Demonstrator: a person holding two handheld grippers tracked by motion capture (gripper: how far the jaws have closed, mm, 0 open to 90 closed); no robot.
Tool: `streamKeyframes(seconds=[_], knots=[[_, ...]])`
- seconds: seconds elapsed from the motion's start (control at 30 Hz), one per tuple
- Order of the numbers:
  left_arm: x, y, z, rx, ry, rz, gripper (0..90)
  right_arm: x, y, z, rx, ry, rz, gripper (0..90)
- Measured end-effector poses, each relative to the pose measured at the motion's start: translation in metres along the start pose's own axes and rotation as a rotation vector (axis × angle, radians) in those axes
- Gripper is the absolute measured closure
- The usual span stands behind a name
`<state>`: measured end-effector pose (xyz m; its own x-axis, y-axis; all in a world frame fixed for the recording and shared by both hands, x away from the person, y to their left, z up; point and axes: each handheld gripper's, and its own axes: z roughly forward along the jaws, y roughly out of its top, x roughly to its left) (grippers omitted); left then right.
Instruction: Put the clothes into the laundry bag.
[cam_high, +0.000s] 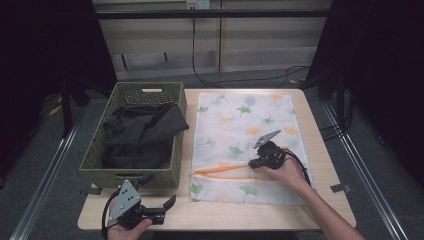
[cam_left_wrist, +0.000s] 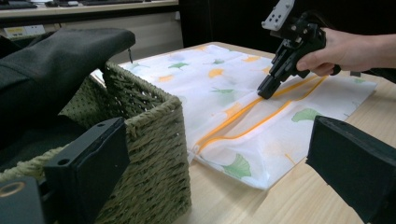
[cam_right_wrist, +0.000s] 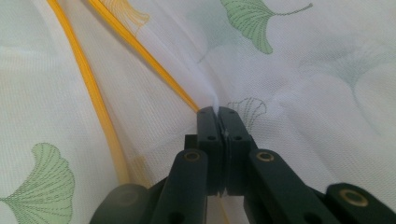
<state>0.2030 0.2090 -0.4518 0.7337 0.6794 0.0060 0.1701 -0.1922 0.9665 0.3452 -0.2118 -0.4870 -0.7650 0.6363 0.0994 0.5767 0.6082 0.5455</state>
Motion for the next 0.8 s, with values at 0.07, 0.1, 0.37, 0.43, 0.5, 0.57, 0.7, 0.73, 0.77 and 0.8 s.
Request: streamKeyframes(seconds=[0.07, 0.1, 0.37, 0.43, 0.5, 0.57, 0.7, 0.73, 0.77, 0.8], knots=[[0.0, 0.0, 0.0, 0.002, -0.006, -0.01, 5.0, -0.003, 0.0, 0.0, -0.003, 0.024, 0.022, 89.3], [0.001, 0.0, -0.001, 0.007, -0.008, 0.007, 5.1, -0.004, -0.001, 0.0, -0.006, 0.029, 0.024, 89.5], [0.001, 0.0, -0.004, -0.01, 0.0, 0.001, 5.0, -0.006, -0.001, -0.008, -0.061, 0.046, 0.029, 89.7], [0.001, 0.0, -0.005, -0.005, 0.004, 0.005, 5.0, -0.005, -0.001, -0.01, -0.074, 0.048, 0.038, 89.7], [0.001, 0.0, -0.005, -0.005, 0.002, 0.005, 5.0, -0.005, 0.0, -0.013, -0.095, 0.051, 0.043, 89.8], [0.001, 0.0, -0.005, -0.005, 0.001, 0.004, 5.0, -0.004, 0.001, -0.017, -0.113, 0.041, 0.043, 89.8], [0.001, 0.0, -0.004, -0.009, -0.014, -0.009, 5.0, -0.003, 0.002, -0.023, -0.164, 0.037, 0.035, 89.8], [0.0, 0.0, -0.004, -0.013, -0.012, -0.004, 5.0, -0.002, 0.003, -0.025, -0.181, 0.03, 0.03, 89.9], [-0.001, 0.0, -0.004, -0.01, -0.016, -0.007, 5.0, -0.002, 0.004, -0.026, -0.19, 0.02, 0.025, 89.9], [-0.001, 0.0, -0.003, -0.009, -0.016, -0.005, 5.0, -0.002, 0.005, -0.029, -0.195, 0.016, 0.027, 89.9]])
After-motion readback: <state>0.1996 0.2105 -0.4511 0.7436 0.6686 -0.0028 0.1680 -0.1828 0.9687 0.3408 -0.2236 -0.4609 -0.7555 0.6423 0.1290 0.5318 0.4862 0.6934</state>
